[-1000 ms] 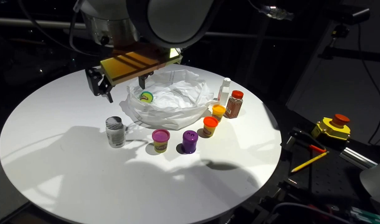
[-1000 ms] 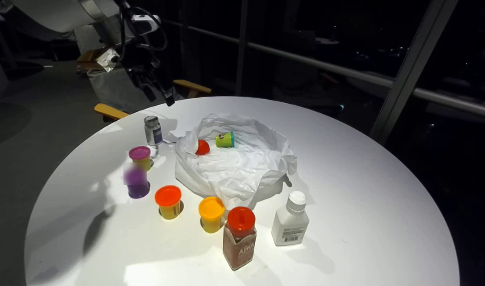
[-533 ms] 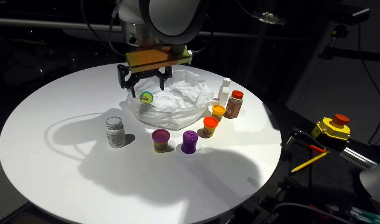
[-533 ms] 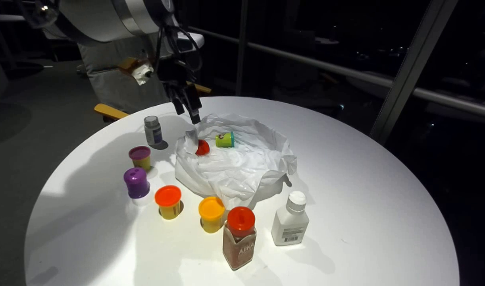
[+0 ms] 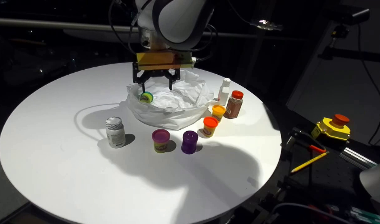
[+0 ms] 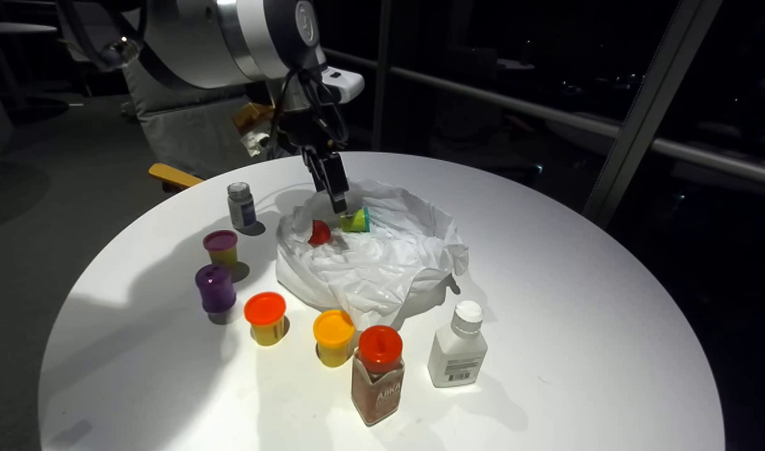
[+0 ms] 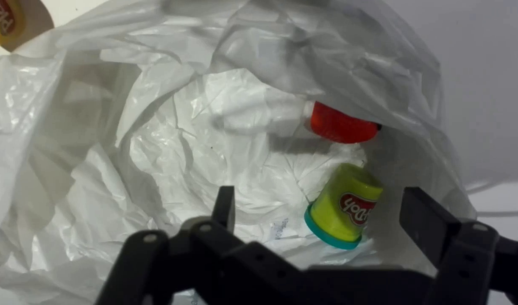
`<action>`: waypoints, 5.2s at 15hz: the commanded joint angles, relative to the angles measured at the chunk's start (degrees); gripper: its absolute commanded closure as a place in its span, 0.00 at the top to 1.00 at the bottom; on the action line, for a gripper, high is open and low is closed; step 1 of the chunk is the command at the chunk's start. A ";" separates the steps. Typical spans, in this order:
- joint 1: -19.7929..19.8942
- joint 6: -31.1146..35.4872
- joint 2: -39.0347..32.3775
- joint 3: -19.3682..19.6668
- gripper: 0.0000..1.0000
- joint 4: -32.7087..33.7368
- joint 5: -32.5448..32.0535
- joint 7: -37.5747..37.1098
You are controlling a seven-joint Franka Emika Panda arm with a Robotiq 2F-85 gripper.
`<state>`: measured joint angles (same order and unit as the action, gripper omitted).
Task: Pick up the bottles and containers from the plastic bag and put them on the table.
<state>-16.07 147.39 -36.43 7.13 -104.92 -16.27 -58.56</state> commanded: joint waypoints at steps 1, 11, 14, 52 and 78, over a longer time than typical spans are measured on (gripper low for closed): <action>-1.04 0.13 -2.28 1.36 1.00 2.41 1.25 -2.21; -1.31 2.84 -8.68 2.44 1.00 8.85 1.73 -4.23; -0.82 1.98 -10.80 2.31 1.00 11.65 2.84 -4.04; -19.11 -4.01 3.05 13.02 0.15 -3.79 -13.01 -17.95; -7.18 -1.22 -2.02 -7.49 0.15 -1.17 -29.72 -7.99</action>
<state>-20.90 145.64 -37.04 -3.08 -109.23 -45.28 -65.53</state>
